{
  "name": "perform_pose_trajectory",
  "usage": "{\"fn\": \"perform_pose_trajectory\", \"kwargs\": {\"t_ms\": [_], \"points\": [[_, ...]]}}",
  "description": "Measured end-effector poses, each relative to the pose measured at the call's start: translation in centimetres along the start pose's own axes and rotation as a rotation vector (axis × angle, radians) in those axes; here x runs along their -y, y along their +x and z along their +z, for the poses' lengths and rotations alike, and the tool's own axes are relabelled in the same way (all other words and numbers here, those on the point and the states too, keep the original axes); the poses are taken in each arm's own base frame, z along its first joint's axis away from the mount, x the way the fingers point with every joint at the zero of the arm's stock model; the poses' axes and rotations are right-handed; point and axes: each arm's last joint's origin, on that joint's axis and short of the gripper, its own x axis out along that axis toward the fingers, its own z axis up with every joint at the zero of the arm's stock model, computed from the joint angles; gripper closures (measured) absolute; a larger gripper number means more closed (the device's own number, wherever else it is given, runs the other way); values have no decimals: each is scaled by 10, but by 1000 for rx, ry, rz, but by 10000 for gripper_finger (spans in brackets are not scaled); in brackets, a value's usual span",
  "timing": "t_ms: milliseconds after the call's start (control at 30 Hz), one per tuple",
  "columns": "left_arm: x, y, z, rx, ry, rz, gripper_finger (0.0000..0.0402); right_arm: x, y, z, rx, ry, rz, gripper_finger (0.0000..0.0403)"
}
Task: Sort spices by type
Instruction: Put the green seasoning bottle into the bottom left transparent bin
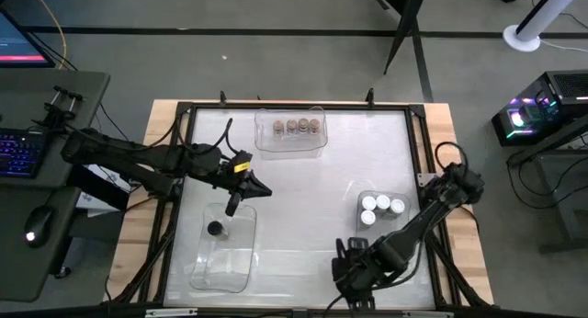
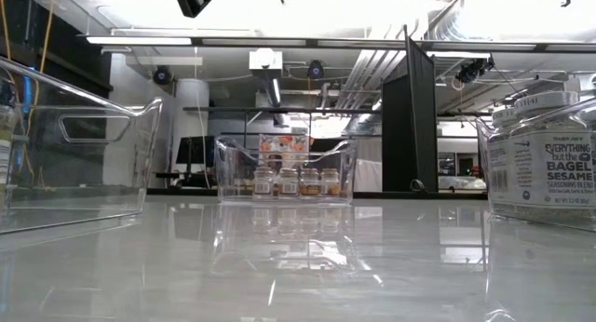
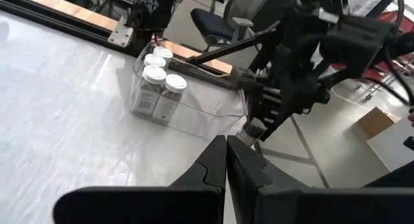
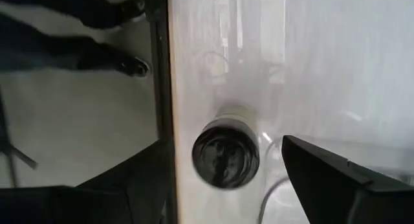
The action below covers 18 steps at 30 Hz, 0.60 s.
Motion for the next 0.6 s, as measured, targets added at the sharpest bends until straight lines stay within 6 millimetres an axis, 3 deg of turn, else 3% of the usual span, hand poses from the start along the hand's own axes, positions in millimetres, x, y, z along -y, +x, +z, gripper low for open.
{"fn": "perform_pose_trajectory", "kwargs": {"t_ms": [233, 600], "points": [[0, 0, 0, -1, -1, 1, 401, -2, 18, 2, -49, -128, -1, 120], [-1, 0, 0, 15, -1, 37, 401, -6, 25, -8, -64, -198, -8, 120]]}}
